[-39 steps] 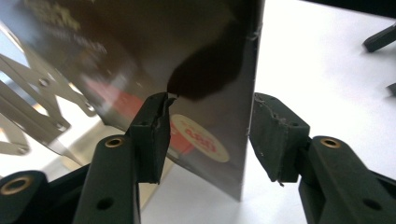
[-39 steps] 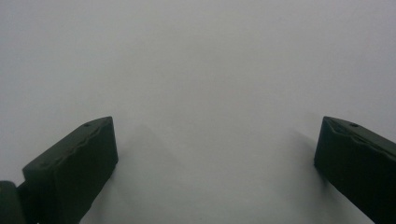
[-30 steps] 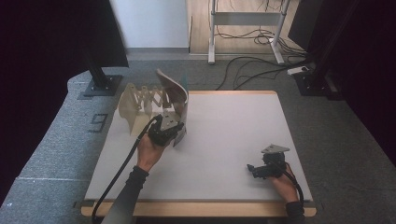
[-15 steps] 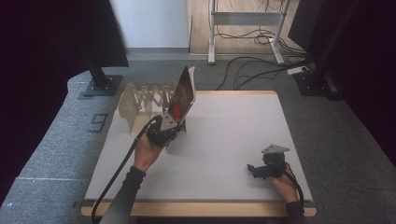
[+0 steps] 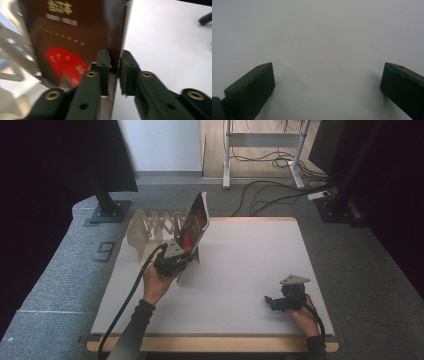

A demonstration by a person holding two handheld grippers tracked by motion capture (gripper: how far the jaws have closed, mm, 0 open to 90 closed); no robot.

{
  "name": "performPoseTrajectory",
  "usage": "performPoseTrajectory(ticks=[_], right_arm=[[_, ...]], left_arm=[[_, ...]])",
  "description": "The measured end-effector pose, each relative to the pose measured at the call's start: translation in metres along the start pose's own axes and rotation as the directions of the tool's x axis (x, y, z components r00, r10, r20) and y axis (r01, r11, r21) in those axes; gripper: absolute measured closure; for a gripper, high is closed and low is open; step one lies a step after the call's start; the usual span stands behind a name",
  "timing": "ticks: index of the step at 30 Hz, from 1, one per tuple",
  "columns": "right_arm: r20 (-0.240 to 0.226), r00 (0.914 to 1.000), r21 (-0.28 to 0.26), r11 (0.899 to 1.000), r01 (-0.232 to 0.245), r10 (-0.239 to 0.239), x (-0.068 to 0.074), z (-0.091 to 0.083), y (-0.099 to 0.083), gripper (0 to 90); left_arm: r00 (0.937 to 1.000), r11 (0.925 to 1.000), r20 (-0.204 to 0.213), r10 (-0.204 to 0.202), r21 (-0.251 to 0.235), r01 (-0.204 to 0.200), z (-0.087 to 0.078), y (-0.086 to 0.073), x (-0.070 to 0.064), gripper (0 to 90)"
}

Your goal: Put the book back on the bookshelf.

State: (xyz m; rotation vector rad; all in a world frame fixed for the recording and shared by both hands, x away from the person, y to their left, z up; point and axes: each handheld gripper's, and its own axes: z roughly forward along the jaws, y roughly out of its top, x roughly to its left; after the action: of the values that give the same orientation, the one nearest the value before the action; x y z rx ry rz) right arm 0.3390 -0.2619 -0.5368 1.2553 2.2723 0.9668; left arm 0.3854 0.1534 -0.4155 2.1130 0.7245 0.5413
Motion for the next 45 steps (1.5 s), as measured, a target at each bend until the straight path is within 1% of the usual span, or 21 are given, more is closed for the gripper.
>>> performPoseTrajectory(ticks=[2,3,6,8,11,12,14,18,20,21,23,25,30,33,37,39,40,41,45], right_arm=[[0.000,1.0000,0.000,1.000,0.000,0.000,0.000,0.000,0.000,0.0],[0.000,1.0000,0.000,1.000,0.000,0.000,0.000,0.000,0.000,0.0],[0.000,1.0000,0.000,1.000,0.001,-0.001,0.000,0.000,0.000,0.0],[0.000,1.0000,0.000,1.000,0.000,0.000,0.000,0.000,0.000,0.0],[0.000,1.0000,0.000,1.000,0.001,-0.001,0.000,0.000,0.000,0.0],[0.001,1.0000,-0.001,1.000,0.001,-0.001,0.000,0.000,0.000,0.0],[0.001,1.0000,-0.001,1.000,0.002,-0.002,0.000,0.000,0.000,0.0],[0.000,1.0000,-0.001,1.000,0.002,-0.002,0.000,0.000,0.000,0.0],[0.000,1.0000,-0.001,1.000,0.002,-0.002,0.000,0.000,0.000,0.0],[0.001,1.0000,-0.001,1.000,0.002,-0.002,0.000,0.000,0.000,0.0],[0.001,1.0000,0.000,1.000,0.002,-0.002,0.000,0.000,0.001,0.0],[0.000,1.0000,0.000,1.000,0.004,-0.004,0.000,0.000,0.001,0.0],[0.000,1.0000,0.000,1.000,0.006,-0.006,0.000,0.000,0.001,0.0],[0.000,1.0000,0.000,1.000,0.004,-0.004,0.000,0.000,0.001,0.0],[0.001,1.0000,0.000,1.000,0.005,-0.005,0.000,0.000,0.001,0.0],[0.001,1.0000,-0.001,1.000,0.005,-0.005,0.000,0.000,0.001,0.0],[0.001,1.0000,0.000,1.000,0.004,-0.004,0.000,0.000,0.001,0.0],[0.001,1.0000,-0.001,1.000,0.004,-0.004,0.000,0.000,0.001,0.0],[0.001,1.0000,-0.001,1.000,0.005,-0.005,0.000,0.000,0.001,0.0]], left_arm=[[1.0000,0.9999,0.005,0.006,0.014,-0.006,0.003,-0.001,-0.001,68.1],[1.0000,0.9998,0.006,0.002,0.020,-0.002,0.005,-0.001,-0.002,64.5],[0.9999,0.9996,0.008,-0.007,0.026,0.007,0.005,-0.002,-0.001,58.1],[0.9994,0.9996,0.023,-0.027,0.006,0.027,0.003,-0.002,0.001,52.2],[0.9987,0.9989,0.030,-0.041,-0.021,0.042,-0.004,-0.001,0.002,47.3],[0.9985,0.9985,0.034,-0.044,-0.031,0.045,-0.007,0.000,0.002,43.9],[0.9986,0.9982,0.032,-0.041,-0.042,0.042,-0.011,0.000,0.001,40.5],[0.9976,0.9973,0.055,-0.042,-0.058,0.045,-0.022,-0.003,0.000,30.0],[0.9951,0.9959,0.082,-0.055,-0.067,0.060,-0.028,-0.008,0.000,25.6],[0.9941,0.9953,0.088,-0.063,-0.068,0.069,-0.030,-0.009,0.000,23.8],[0.9899,0.9931,0.112,-0.087,-0.070,0.095,-0.037,-0.016,0.001,21.1],[0.9863,0.9927,0.137,-0.091,-0.066,0.101,-0.042,-0.023,0.001,16.0],[0.9793,0.9892,0.165,-0.117,-0.068,0.130,-0.052,-0.042,0.001,12.3],[0.9842,0.9927,0.143,-0.105,-0.045,0.112,-0.054,-0.058,-0.001,6.9],[0.9844,0.9945,0.141,-0.104,0.009,0.104,-0.048,-0.081,-0.002,1.7],[0.9854,0.9937,0.130,-0.110,0.038,0.106,-0.043,-0.093,-0.003,0.0],[0.9849,0.9928,0.130,-0.114,0.049,0.109,-0.040,-0.098,-0.003,0.0],[0.9842,0.9917,0.129,-0.121,0.061,0.113,-0.038,-0.104,-0.003,0.0],[0.9855,0.9862,0.109,-0.130,0.117,0.118,-0.025,-0.122,-0.006,0.0]])
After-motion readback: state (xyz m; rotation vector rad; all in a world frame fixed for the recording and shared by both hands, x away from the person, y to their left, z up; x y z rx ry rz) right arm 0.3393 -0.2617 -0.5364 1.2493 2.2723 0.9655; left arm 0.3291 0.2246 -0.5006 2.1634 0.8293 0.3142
